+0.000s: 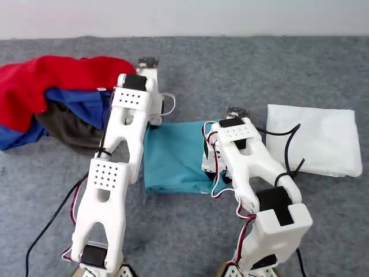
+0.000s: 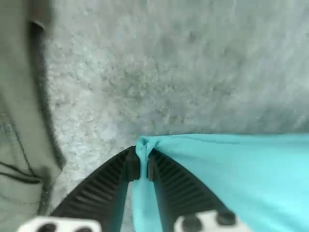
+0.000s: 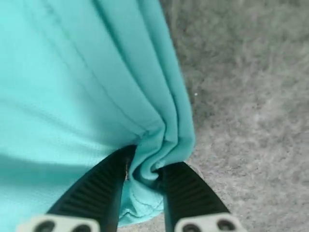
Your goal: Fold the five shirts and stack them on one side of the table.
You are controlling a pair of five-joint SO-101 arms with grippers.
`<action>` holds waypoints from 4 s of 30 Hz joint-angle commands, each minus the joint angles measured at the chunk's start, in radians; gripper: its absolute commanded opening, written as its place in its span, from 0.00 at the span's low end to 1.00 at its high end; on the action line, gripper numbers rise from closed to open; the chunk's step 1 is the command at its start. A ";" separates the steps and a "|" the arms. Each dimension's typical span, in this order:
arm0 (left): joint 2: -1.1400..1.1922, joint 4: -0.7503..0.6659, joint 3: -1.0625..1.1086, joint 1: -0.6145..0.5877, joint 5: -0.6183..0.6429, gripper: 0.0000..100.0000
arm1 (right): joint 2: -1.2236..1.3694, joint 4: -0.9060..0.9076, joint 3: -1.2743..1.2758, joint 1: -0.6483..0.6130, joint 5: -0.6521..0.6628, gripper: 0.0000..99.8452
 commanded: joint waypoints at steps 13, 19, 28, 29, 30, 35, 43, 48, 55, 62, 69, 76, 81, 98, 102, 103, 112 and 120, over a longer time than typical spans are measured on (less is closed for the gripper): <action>-0.160 -0.282 -0.328 0.229 0.086 0.01 | -0.441 -0.005 -0.178 0.176 0.025 0.01; -0.140 -0.493 -0.285 0.307 0.089 0.01 | -0.598 -0.007 -0.212 0.348 0.143 0.01; -0.077 -0.809 -0.133 0.440 0.091 0.01 | -0.644 -0.015 -0.215 0.676 0.295 0.01; -0.071 -0.829 -0.117 0.453 0.091 0.01 | -0.644 -0.015 -0.215 0.705 0.308 0.01; -0.063 -0.853 -0.104 0.465 0.091 0.01 | -0.644 -0.015 -0.215 0.728 0.324 0.01; -0.008 -0.962 -0.071 0.523 0.091 0.01 | -0.644 -0.015 -0.210 0.828 0.434 0.01; 0.069 -0.953 -0.074 0.560 0.181 0.13 | -0.524 -0.189 -0.083 0.928 0.534 0.05; 0.064 -0.868 -0.091 0.511 0.183 0.14 | -0.406 -0.269 -0.040 0.995 0.543 0.39; -0.009 -0.601 -0.205 0.342 0.152 0.13 | -0.417 -0.260 -0.043 1.000 0.543 0.52; -0.094 -0.242 -0.360 0.072 -0.021 0.03 | -0.605 -0.170 -0.064 0.954 0.621 0.00; -0.241 0.023 -0.380 -0.209 -0.087 0.01 | -0.816 -0.022 -0.031 0.863 0.623 0.03; -0.471 0.023 -0.096 -0.479 -0.089 0.01 | -0.995 0.108 -0.031 0.728 0.621 0.02; -0.750 0.018 0.352 -0.548 -0.204 0.01 | -1.064 0.170 -0.031 0.682 0.617 0.02; -1.209 -0.325 1.227 -0.749 -0.430 0.16 | -1.089 0.200 -0.071 0.240 0.437 0.18; -1.079 -0.466 1.191 -0.767 -0.282 0.23 | -0.995 0.200 -0.071 0.110 0.397 0.29; -1.053 -0.468 1.158 -0.793 -0.247 0.23 | -0.975 0.188 -0.072 0.090 0.388 0.29; -0.829 -0.609 0.997 -0.908 -0.181 0.26 | -0.871 0.016 -0.071 0.062 0.373 0.24; -0.781 -0.591 0.889 -0.822 -0.176 0.02 | -0.803 -0.007 -0.071 0.062 0.373 0.24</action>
